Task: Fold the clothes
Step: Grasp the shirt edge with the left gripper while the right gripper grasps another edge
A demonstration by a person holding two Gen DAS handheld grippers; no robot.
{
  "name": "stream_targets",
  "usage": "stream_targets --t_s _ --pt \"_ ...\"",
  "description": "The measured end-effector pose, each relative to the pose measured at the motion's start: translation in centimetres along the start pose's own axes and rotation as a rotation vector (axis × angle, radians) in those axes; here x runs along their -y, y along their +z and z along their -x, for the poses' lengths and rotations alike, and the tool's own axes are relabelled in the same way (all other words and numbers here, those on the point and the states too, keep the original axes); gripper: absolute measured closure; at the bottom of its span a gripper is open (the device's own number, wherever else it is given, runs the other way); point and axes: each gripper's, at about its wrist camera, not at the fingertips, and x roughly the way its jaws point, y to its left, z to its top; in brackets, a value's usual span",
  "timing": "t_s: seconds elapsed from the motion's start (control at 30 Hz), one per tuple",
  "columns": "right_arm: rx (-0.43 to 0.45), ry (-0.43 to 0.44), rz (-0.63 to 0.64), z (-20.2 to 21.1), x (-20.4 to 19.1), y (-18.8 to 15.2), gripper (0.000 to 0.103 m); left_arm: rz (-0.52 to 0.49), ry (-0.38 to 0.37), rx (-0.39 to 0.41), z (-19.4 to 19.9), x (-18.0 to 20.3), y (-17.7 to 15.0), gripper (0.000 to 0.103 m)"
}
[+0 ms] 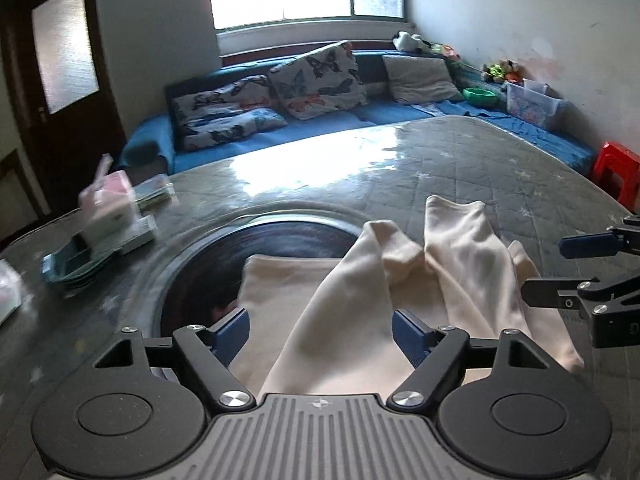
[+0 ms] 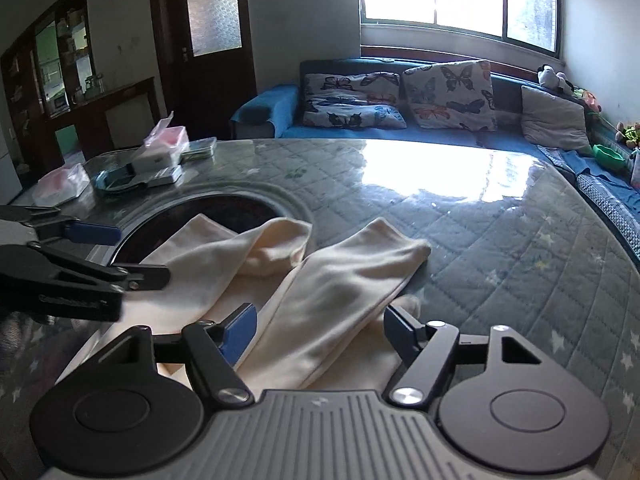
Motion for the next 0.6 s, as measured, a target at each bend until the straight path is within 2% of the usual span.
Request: stream_targets --t_s 0.17,0.37,0.43,0.47,0.5,0.53,0.6 --pt "-0.012 -0.002 0.018 -1.8 0.9 1.2 0.032 -0.048 -0.016 -0.026 -3.3 1.0 1.4 0.018" --pt "-0.024 -0.005 0.012 -4.1 2.2 2.7 0.037 -0.064 -0.008 -0.068 -6.5 1.0 1.9 0.021" --pt "-0.033 -0.002 0.007 -5.1 2.7 3.2 0.038 -0.063 -0.028 -0.082 -7.1 0.8 1.8 0.028" --pt "-0.039 -0.001 0.008 -5.7 2.8 3.5 0.039 -0.061 -0.038 -0.092 -7.4 0.7 1.6 0.037" --pt "-0.043 -0.001 0.01 -6.1 2.9 3.7 0.039 -0.056 -0.052 -0.098 -7.6 0.5 1.5 0.051" --pt "-0.046 0.0 0.013 -6.6 3.0 3.9 0.041 -0.051 -0.071 -0.101 -7.8 0.3 1.3 0.053" --pt "-0.051 0.006 0.014 -7.7 3.1 4.4 0.042 -0.042 -0.095 -0.096 -7.5 0.0 1.1 0.071"
